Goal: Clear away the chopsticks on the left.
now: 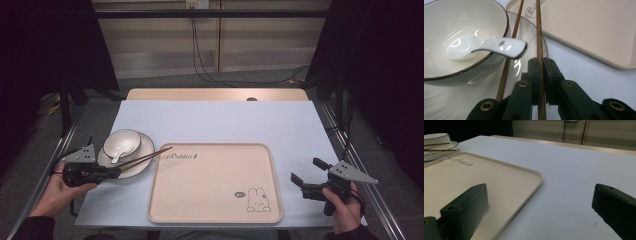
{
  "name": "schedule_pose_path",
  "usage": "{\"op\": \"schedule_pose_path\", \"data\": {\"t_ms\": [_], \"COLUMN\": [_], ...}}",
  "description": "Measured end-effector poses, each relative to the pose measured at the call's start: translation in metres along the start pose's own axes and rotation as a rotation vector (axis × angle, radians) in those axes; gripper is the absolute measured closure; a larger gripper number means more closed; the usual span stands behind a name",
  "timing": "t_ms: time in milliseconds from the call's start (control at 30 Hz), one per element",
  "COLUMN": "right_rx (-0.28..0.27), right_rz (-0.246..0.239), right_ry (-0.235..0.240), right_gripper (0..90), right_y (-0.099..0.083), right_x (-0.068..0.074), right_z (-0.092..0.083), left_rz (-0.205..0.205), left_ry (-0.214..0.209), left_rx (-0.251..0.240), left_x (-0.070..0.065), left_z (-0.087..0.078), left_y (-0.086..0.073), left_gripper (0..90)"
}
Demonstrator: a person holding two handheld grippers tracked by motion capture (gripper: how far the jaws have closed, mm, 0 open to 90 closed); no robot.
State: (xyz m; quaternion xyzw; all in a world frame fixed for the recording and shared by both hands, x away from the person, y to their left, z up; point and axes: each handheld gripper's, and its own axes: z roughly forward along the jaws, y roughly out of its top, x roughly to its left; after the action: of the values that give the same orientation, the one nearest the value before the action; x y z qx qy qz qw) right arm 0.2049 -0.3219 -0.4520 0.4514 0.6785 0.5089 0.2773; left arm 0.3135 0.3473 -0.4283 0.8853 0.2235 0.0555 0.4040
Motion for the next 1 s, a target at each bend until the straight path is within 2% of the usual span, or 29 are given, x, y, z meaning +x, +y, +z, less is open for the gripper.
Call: {"op": "schedule_pose_path", "data": {"t_ms": [100,133,200,267,333,433,533,567,633,700,733,767,867,933,1000], "right_rx": [-0.001,-0.002,-0.002,-0.002,-0.002,-0.001,-0.003,-0.002,-0.004,-0.004,-0.004,-0.004,-0.005,-0.005,-0.005], "right_rz": [0.001,0.0,0.0,0.001,0.001,0.001,0.0,0.001,0.0,0.001,0.0,0.001,0.002,0.0,0.0], "right_ry": [0.0,0.0,0.0,0.0,0.0,-0.001,0.0,0.0,0.003,0.004,0.004,0.005,0.005,0.005,0.005], "right_gripper": [0.7,0.7,0.7,0.7,0.7,0.7,0.7,0.7,0.7,0.7,0.6,0.7,0.7,0.7,0.7], "right_y": [0.0,0.0,0.0,0.0,0.0,0.0,0.0,0.0,0.0,0.0,0.0,0.0,0.0,0.0,0.0], "right_x": [0.0,0.0,0.0,0.0,0.0,0.0,0.0,0.0,0.0,0.0,0.0,0.0,0.0,0.0,0.0], "right_z": [0.0,0.0,0.0,0.0,0.0,0.0,0.0,0.0,0.0,0.0,0.0,0.0,0.0,0.0,0.0], "left_rz": [-0.022,-0.051,-0.07,-0.106,-0.108,-0.146,-0.157,-0.181,-0.189,-0.215,-0.219,-0.252,-0.273,-0.324,-0.339], "left_ry": [-0.001,-0.002,-0.008,-0.006,-0.004,-0.002,-0.007,0.005,-0.005,-0.005,-0.001,0.002,0.02,0.037,0.047], "left_rx": [-0.015,-0.029,-0.041,-0.056,-0.058,-0.066,-0.069,-0.072,-0.079,-0.072,-0.068,-0.074,-0.079,-0.098,-0.097], "left_x": [-0.004,-0.009,-0.013,-0.019,-0.022,-0.033,-0.039,-0.045,-0.047,-0.053,-0.055,-0.059,-0.062,-0.067,-0.069], "left_z": [0.0,0.002,0.003,0.005,0.005,0.006,0.008,0.012,0.015,0.02,0.022,0.026,0.029,0.03,0.031], "left_y": [0.001,0.002,0.003,0.005,0.007,0.016,0.02,0.024,0.026,0.028,0.029,0.03,0.031,0.032,0.033], "left_gripper": [84.6,84.6,84.6,84.6,84.6,84.6,84.7,84.6,84.7,84.8,84.8,84.9,84.9,84.9,84.9]}}
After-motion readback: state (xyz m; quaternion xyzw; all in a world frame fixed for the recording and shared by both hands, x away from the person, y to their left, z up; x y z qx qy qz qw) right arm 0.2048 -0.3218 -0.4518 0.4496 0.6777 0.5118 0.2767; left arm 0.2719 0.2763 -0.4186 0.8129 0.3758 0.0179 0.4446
